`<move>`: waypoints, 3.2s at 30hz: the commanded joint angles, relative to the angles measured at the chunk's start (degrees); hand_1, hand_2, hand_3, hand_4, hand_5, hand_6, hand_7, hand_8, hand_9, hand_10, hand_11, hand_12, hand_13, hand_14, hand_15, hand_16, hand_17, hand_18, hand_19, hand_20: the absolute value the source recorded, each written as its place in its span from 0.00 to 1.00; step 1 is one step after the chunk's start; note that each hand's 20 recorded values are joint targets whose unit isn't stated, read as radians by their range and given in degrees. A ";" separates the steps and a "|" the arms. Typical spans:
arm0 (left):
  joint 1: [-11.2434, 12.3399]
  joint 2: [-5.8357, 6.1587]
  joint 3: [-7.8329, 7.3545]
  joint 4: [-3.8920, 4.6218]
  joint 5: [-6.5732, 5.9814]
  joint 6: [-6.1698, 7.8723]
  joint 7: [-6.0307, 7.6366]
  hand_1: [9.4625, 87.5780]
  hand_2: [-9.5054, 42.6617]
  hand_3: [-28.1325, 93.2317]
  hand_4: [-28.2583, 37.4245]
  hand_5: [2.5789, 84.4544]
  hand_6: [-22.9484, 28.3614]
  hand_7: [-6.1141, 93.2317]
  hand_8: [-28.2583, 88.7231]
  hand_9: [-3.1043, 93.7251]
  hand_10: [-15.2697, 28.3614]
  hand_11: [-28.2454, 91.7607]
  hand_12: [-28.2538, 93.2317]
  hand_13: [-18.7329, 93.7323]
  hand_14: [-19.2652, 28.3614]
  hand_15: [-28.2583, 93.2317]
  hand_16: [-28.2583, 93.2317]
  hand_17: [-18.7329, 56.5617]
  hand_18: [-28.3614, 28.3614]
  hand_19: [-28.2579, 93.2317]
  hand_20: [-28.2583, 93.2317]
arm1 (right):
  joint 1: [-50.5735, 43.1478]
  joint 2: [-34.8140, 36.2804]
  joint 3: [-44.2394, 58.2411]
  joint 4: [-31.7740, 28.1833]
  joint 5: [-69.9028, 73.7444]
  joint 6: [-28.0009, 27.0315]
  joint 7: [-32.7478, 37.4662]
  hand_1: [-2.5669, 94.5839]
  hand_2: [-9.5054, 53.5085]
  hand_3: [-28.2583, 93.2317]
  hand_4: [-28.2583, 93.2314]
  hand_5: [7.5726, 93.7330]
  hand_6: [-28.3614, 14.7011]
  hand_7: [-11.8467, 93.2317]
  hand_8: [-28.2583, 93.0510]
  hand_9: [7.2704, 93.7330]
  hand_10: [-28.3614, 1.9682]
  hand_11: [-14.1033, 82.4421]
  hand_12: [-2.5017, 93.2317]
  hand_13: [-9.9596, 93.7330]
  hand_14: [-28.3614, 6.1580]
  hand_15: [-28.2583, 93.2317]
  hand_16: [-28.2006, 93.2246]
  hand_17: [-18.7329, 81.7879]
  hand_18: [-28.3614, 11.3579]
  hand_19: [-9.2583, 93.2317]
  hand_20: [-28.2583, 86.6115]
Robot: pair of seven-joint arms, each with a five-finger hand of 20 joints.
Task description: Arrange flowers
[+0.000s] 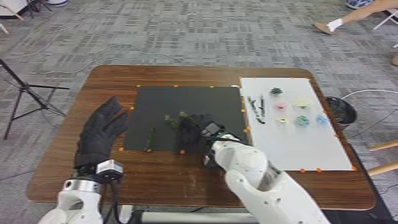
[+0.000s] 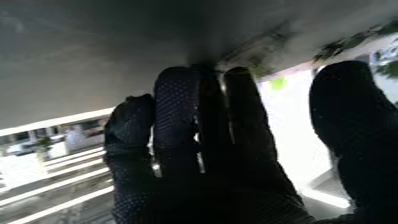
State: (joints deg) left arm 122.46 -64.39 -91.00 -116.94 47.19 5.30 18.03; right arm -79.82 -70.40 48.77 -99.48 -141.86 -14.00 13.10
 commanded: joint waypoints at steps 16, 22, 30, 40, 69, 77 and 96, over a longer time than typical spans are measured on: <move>0.63 -0.33 -0.17 -0.41 -0.10 0.87 0.11 0.19 0.11 0.79 0.00 0.29 0.48 0.27 0.15 0.28 0.60 0.36 0.38 0.36 0.70 0.39 0.27 0.09 0.87 0.60 0.28 | -1.72 4.07 -2.58 -4.33 0.42 -0.92 3.29 0.23 0.07 0.94 0.09 0.44 0.54 0.28 0.14 0.46 0.52 0.35 0.27 0.51 0.31 0.90 0.48 0.39 0.11 0.91 0.76; 0.50 -0.45 -0.11 -0.37 -0.02 1.01 0.07 0.19 0.11 0.79 0.00 0.29 0.48 0.27 0.15 0.28 0.60 0.35 0.38 0.36 0.70 0.39 0.27 0.09 0.87 0.60 0.28 | -1.60 4.06 -2.84 -5.13 1.21 -0.02 3.02 0.23 0.07 0.94 0.09 0.43 0.54 0.29 0.14 0.44 0.45 0.36 0.28 0.51 0.31 0.90 0.48 0.39 0.11 0.91 0.77; 0.39 -0.51 0.00 -0.32 -0.07 0.92 -0.01 0.19 0.12 0.79 0.00 0.29 0.48 0.27 0.15 0.28 0.60 0.35 0.38 0.36 0.70 0.39 0.27 0.09 0.87 0.60 0.28 | -1.43 3.91 -2.92 -5.84 1.49 0.52 2.91 0.22 0.07 0.93 0.09 0.41 0.53 0.28 0.14 0.44 0.40 0.36 0.28 0.51 0.32 0.90 0.48 0.39 0.12 0.91 0.76; 0.79 -0.62 -0.28 -0.45 -0.06 0.81 0.06 0.18 0.11 0.79 0.00 0.29 0.48 0.27 0.15 0.28 0.60 0.35 0.38 0.36 0.70 0.39 0.27 0.09 0.87 0.60 0.28 | -1.32 3.83 -2.79 -6.31 2.65 1.90 3.35 0.21 0.07 0.93 0.09 0.36 0.54 0.27 0.15 0.42 0.37 0.32 0.26 0.50 0.32 0.89 0.48 0.40 0.11 0.92 0.76; 2.16 -1.42 -0.64 -1.02 -0.10 1.24 0.37 0.18 0.11 0.79 0.00 0.29 0.48 0.27 0.15 0.28 0.60 0.36 0.38 0.36 0.70 0.39 0.27 0.09 0.87 0.60 0.28 | 0.12 7.90 2.89 -10.73 1.44 9.36 5.93 0.21 0.07 0.94 0.09 0.26 0.66 0.27 0.14 0.31 0.33 0.31 0.28 0.42 0.30 0.87 0.46 0.36 0.09 0.88 0.76; 3.05 -1.46 -1.20 -1.44 -0.19 2.12 0.50 0.18 0.11 0.79 0.00 0.29 0.48 0.27 0.15 0.28 0.60 0.36 0.38 0.36 0.70 0.39 0.27 0.09 0.87 0.60 0.28 | 0.39 13.45 12.77 -7.50 -1.61 12.54 12.06 0.46 0.00 0.59 0.00 0.47 0.54 0.38 0.14 0.60 0.48 0.56 0.30 0.62 0.44 0.87 0.49 0.45 0.16 0.95 0.73; 3.56 -1.61 -1.53 -1.71 0.02 2.56 0.36 0.19 0.12 0.78 0.02 0.29 0.48 0.27 0.15 0.28 0.60 0.36 0.38 0.36 0.70 0.39 0.27 0.09 0.87 0.60 0.28 | 3.89 16.30 11.21 4.93 -8.58 1.54 14.70 0.50 0.00 0.08 0.20 0.65 0.61 0.57 0.11 0.72 0.52 0.73 0.44 0.72 0.47 0.90 0.57 0.53 0.18 1.00 0.76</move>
State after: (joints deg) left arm 124.86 -65.47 -92.38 -118.13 47.26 7.20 18.21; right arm -74.37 -55.86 59.49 -94.72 -149.27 -10.74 27.29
